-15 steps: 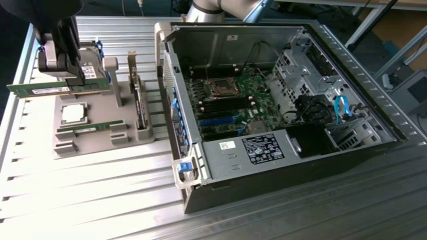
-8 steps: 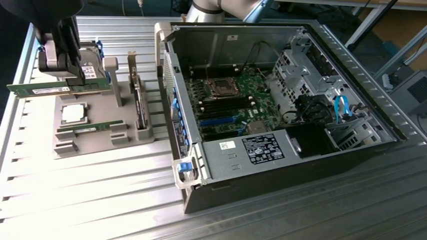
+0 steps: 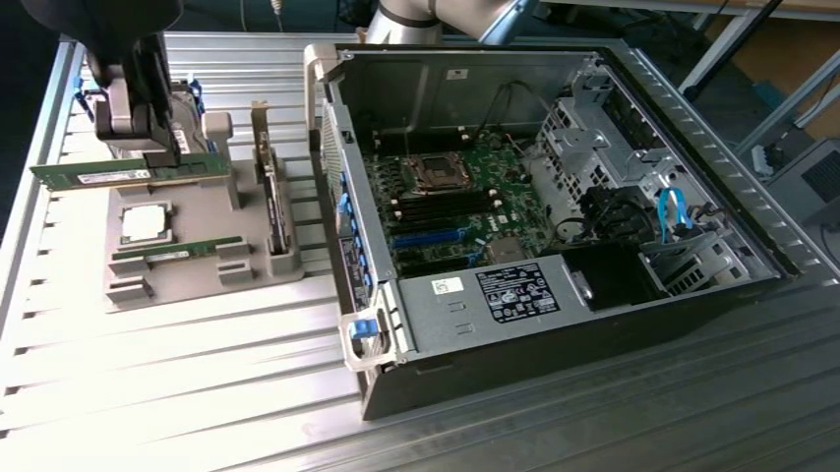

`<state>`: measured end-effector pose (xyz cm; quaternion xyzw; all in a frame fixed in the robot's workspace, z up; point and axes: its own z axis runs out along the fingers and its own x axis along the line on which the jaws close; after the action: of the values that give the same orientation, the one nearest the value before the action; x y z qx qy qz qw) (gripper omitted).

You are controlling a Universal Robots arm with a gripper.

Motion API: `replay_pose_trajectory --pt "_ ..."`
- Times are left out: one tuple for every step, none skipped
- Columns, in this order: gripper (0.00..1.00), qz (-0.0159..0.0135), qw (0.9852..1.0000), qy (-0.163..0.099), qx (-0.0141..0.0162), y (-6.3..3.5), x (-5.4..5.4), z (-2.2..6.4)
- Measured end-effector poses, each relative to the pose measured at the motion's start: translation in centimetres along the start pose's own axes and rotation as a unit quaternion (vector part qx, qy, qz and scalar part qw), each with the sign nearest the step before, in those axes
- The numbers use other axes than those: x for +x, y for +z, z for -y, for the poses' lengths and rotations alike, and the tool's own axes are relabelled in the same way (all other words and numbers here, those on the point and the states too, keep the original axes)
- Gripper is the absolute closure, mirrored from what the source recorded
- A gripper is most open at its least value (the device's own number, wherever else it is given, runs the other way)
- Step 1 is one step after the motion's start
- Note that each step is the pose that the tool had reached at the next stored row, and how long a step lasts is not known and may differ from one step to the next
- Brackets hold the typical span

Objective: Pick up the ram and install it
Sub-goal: 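Pick up the ram and move it above insertion slot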

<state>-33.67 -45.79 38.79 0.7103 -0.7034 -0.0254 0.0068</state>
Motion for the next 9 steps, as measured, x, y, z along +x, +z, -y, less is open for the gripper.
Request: replay_pose_trajectory --pt "0.87 0.0000 1.0000 0.000 0.0000 -0.02 0.0 0.33" --pt "0.87 0.0000 1.0000 0.000 0.0000 -0.03 0.0 0.51" --pt "0.87 0.0000 1.0000 0.000 0.0000 -0.05 0.0 0.74" --pt "0.87 0.0000 1.0000 0.000 0.0000 -0.06 0.0 0.91" --pt "0.87 0.0000 1.0000 0.000 0.0001 -0.06 0.0 1.10" --pt "0.87 0.0000 1.0000 0.000 0.0000 -0.08 0.0 1.37" --pt "0.87 0.0000 1.0000 0.000 0.0000 -0.09 0.0 1.55" --pt "0.87 0.0000 1.0000 0.000 0.0000 -0.10 0.0 1.84" --pt "0.87 0.0000 1.0000 0.000 0.0001 -0.12 0.0 2.22"
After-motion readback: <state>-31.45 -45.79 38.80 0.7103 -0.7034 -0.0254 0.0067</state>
